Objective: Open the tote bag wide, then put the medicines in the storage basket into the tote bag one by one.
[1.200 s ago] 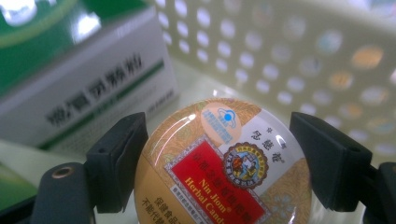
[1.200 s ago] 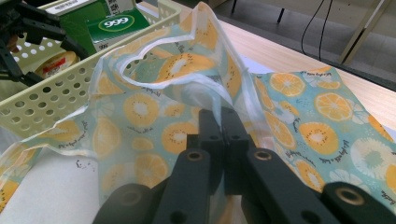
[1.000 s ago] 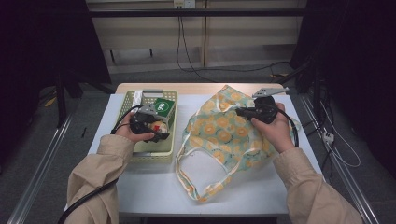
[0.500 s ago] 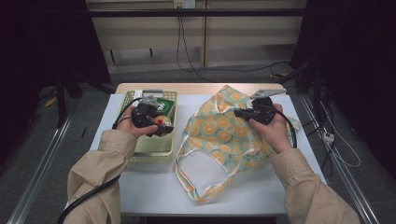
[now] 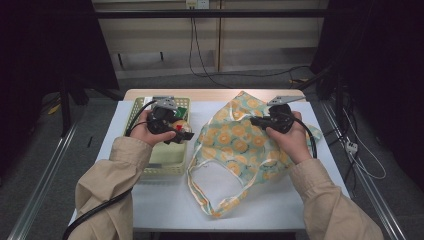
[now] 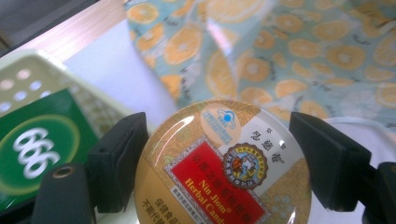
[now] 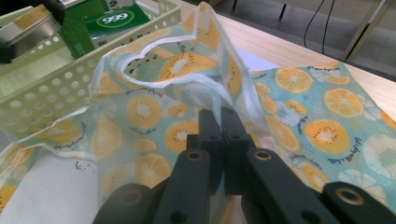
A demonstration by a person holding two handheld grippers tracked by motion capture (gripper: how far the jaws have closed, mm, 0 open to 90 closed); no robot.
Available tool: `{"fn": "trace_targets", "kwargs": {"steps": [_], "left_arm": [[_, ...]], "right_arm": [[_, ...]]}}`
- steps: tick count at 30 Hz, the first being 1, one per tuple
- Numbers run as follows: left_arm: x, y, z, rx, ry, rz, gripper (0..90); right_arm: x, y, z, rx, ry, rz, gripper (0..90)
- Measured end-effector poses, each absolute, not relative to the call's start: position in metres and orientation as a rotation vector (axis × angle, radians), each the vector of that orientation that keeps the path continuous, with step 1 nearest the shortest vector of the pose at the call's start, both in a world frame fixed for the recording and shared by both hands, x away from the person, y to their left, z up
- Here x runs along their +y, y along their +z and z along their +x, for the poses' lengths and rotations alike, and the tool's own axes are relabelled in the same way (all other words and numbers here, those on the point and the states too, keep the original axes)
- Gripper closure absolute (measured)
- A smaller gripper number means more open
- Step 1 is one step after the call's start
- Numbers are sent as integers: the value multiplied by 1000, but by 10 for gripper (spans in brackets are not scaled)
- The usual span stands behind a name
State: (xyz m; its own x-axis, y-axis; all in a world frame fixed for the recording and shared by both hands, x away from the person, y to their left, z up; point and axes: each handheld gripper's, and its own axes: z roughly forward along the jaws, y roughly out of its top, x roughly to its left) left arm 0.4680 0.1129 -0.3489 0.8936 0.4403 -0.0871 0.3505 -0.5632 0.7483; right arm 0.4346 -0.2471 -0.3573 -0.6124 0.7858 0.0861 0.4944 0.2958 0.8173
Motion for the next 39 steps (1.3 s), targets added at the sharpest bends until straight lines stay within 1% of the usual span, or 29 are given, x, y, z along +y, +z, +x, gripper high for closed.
{"fn": "trace_targets", "kwargs": {"steps": [2, 3, 6, 8, 15, 25, 26, 27, 39], "left_arm": [[107, -345, 466, 552, 163, 2230, 215], [103, -345, 465, 532, 131, 2214, 215], [94, -344, 463, 513, 114, 2201, 215], [89, -343, 463, 488, 117, 2214, 215], [70, -341, 464, 487, 118, 2189, 215], [46, -348, 462, 458, 84, 2166, 215], [44, -348, 462, 469, 115, 2181, 215], [42, -350, 463, 453, 82, 2165, 215], [20, -360, 463, 443, 65, 2159, 215]], "right_arm": [[-249, -358, 439, 2241, 1222, 1166, 899], [-250, -359, 441, 2238, 1219, 1172, 899], [-252, -362, 446, 2221, 1229, 1196, 899], [-252, -364, 447, 2221, 1229, 1204, 899], [-252, -367, 450, 2229, 1222, 1207, 899], [-255, -367, 450, 2224, 1219, 1216, 899], [-255, -367, 450, 2225, 1222, 1215, 899], [-255, -367, 450, 2224, 1224, 1212, 899], [-257, -371, 455, 2216, 1230, 1230, 899]]}}
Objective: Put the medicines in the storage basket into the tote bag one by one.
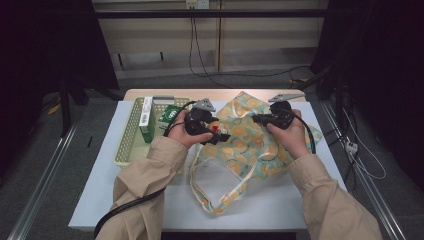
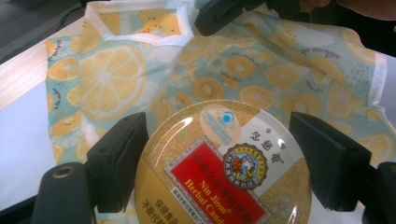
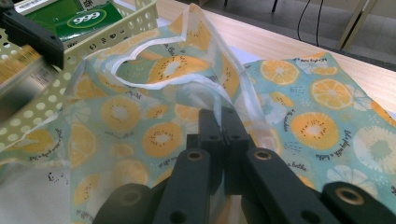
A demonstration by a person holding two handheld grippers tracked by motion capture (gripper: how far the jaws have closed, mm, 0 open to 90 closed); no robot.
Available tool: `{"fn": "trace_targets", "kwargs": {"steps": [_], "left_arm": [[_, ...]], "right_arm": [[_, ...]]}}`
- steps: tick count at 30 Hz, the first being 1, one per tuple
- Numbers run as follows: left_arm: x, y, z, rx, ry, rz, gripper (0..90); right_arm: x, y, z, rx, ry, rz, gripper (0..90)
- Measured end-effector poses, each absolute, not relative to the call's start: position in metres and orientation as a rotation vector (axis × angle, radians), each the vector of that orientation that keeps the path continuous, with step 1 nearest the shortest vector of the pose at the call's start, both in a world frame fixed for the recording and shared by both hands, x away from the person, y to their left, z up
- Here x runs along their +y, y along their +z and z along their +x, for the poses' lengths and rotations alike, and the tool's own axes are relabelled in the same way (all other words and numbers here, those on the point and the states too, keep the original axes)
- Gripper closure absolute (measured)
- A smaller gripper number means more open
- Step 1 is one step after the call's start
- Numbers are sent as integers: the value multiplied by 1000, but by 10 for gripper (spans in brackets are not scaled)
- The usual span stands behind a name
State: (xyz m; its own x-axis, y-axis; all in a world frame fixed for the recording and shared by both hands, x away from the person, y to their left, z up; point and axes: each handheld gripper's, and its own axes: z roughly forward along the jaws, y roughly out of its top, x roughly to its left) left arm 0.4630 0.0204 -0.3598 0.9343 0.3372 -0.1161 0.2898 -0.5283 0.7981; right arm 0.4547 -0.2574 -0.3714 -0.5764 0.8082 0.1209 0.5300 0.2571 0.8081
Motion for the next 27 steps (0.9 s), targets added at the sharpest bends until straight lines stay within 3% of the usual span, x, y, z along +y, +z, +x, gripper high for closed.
{"fn": "trace_targets", "kwargs": {"steps": [18, 27], "left_arm": [[-19, -383, 463, 413, 29, 2168, 217], [-38, -405, 482, 455, 20, 2173, 218]], "right_arm": [[-256, -383, 469, 2219, 1222, 1269, 899], [-260, -382, 468, 2228, 1220, 1273, 899]]}}
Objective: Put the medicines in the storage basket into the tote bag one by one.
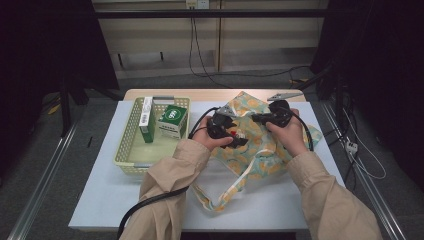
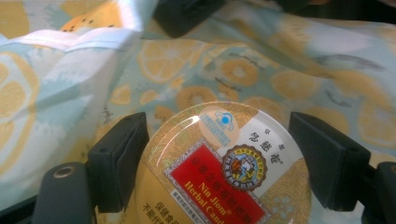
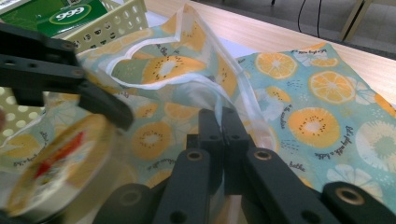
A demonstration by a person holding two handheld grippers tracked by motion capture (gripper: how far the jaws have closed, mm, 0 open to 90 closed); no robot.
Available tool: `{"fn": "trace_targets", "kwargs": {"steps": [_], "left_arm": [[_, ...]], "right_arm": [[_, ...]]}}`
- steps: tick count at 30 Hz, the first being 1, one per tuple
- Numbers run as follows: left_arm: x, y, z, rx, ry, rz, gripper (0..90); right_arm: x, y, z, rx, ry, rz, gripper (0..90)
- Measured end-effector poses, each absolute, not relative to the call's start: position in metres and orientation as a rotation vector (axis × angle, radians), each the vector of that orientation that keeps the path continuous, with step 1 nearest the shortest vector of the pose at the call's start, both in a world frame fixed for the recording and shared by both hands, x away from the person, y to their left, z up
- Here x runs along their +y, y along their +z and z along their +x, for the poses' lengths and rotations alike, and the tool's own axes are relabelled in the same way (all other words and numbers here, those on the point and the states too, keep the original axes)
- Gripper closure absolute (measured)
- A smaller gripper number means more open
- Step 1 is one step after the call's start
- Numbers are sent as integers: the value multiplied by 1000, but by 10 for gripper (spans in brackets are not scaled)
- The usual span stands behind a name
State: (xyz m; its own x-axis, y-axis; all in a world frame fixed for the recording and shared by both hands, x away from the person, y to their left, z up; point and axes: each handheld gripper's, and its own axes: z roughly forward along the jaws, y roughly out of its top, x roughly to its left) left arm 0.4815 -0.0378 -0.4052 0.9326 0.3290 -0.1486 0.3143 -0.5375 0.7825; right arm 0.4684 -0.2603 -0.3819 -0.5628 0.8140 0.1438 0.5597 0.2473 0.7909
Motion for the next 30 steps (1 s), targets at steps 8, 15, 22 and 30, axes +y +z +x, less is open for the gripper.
{"fn": "trace_targets", "kwargs": {"steps": [8, 15, 22, 30], "left_arm": [[-52, -419, 515, 524, 152, 2139, 213], [-58, -417, 516, 562, 132, 2127, 102], [-38, -405, 498, 551, 122, 2150, 105], [-11, -385, 481, 538, 137, 2175, 95]], "right_arm": [[-260, -380, 467, 2232, 1213, 1270, 898], [-258, -376, 465, 2241, 1185, 1263, 898], [-251, -377, 459, 2259, 1170, 1249, 898], [-238, -375, 452, 2286, 1155, 1217, 898]]}}
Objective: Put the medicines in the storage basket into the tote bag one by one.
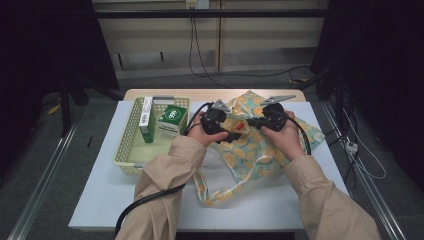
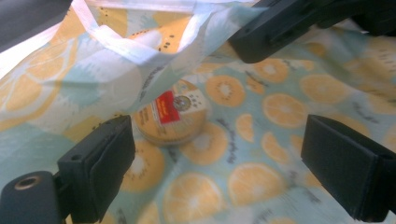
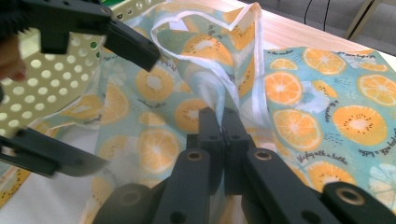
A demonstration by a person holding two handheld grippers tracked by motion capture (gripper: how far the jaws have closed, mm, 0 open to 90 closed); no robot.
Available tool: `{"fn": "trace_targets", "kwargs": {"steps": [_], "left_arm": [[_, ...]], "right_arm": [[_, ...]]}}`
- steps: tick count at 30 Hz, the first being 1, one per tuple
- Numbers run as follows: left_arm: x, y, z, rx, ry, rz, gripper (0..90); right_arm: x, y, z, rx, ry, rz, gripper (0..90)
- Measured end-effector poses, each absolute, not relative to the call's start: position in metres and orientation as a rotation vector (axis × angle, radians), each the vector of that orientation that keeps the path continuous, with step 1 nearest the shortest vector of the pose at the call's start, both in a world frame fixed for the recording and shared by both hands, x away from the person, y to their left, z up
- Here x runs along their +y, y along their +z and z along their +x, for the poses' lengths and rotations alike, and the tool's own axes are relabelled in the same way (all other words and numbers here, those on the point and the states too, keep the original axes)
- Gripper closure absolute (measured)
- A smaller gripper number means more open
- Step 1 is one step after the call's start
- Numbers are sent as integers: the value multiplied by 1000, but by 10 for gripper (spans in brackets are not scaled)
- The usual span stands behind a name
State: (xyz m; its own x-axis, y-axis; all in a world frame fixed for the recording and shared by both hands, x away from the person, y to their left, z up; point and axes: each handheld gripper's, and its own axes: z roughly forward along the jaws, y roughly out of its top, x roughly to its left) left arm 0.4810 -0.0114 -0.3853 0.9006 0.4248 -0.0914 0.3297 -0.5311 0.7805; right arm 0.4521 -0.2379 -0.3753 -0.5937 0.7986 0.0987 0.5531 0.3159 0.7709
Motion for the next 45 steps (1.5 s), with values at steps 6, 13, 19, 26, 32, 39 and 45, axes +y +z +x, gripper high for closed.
{"fn": "trace_targets", "kwargs": {"steps": [6, 13, 19, 26, 32, 39, 45], "left_arm": [[5, -376, 472, 536, 124, 2178, 89], [35, -366, 470, 564, 165, 2164, 88], [65, -361, 476, 629, 208, 2164, 81], [101, -354, 486, 699, 280, 2162, 67], [129, -356, 496, 801, 336, 2161, 64], [144, -373, 506, 903, 388, 2143, 64], [141, -385, 513, 935, 411, 2153, 63]], "right_arm": [[-235, -377, 447, 2290, 1164, 1209, 898], [-234, -379, 443, 2291, 1167, 1212, 898], [-235, -376, 441, 2285, 1174, 1203, 898], [-237, -376, 439, 2285, 1167, 1205, 898], [-238, -375, 440, 2280, 1168, 1202, 898], [-237, -375, 439, 2280, 1166, 1194, 898], [-237, -375, 439, 2282, 1171, 1195, 898]]}}
